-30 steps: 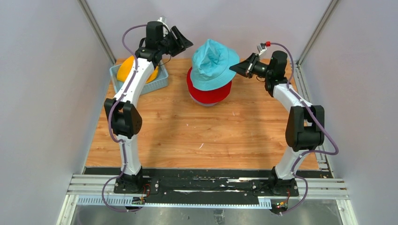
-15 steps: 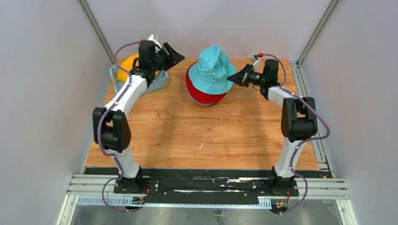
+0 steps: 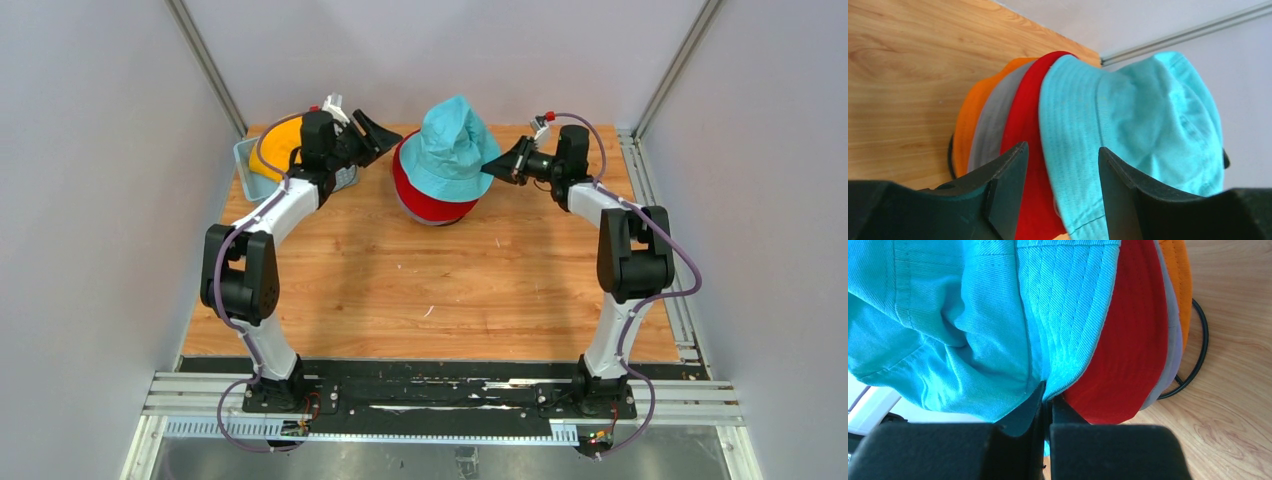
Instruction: Stack the hats
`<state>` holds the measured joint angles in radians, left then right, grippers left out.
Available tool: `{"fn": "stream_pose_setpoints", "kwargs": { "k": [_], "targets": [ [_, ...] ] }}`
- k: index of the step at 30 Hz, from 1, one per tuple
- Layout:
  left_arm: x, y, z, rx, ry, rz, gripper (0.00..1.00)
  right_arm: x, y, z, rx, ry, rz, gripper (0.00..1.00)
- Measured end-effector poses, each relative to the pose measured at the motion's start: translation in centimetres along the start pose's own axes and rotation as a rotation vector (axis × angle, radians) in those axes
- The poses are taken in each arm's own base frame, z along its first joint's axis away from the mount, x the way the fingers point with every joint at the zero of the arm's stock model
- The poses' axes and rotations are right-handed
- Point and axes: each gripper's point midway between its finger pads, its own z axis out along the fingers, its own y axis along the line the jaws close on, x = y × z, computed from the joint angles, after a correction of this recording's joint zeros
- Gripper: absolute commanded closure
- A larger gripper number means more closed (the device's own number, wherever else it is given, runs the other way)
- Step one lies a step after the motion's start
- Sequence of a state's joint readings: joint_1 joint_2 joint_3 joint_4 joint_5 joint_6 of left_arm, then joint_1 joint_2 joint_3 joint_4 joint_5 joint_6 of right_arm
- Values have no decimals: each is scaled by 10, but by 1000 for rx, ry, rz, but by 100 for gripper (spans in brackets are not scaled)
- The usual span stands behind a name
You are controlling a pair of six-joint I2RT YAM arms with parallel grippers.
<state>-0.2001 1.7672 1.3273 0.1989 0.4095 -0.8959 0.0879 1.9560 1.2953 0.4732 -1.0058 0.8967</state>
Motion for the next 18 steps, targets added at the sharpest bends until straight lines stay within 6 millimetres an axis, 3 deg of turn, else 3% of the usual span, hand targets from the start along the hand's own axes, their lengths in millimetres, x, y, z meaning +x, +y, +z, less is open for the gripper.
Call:
{"fn": "stream_pose_setpoints", "kwargs": {
  "k": [6, 18],
  "targets": [
    [2, -13, 1, 82, 13, -23, 43, 2, 1, 2, 0, 6, -1, 99],
    [22, -2, 4, 102, 63, -72, 43, 2, 1, 2, 1, 8, -1, 99]
  ]
}}
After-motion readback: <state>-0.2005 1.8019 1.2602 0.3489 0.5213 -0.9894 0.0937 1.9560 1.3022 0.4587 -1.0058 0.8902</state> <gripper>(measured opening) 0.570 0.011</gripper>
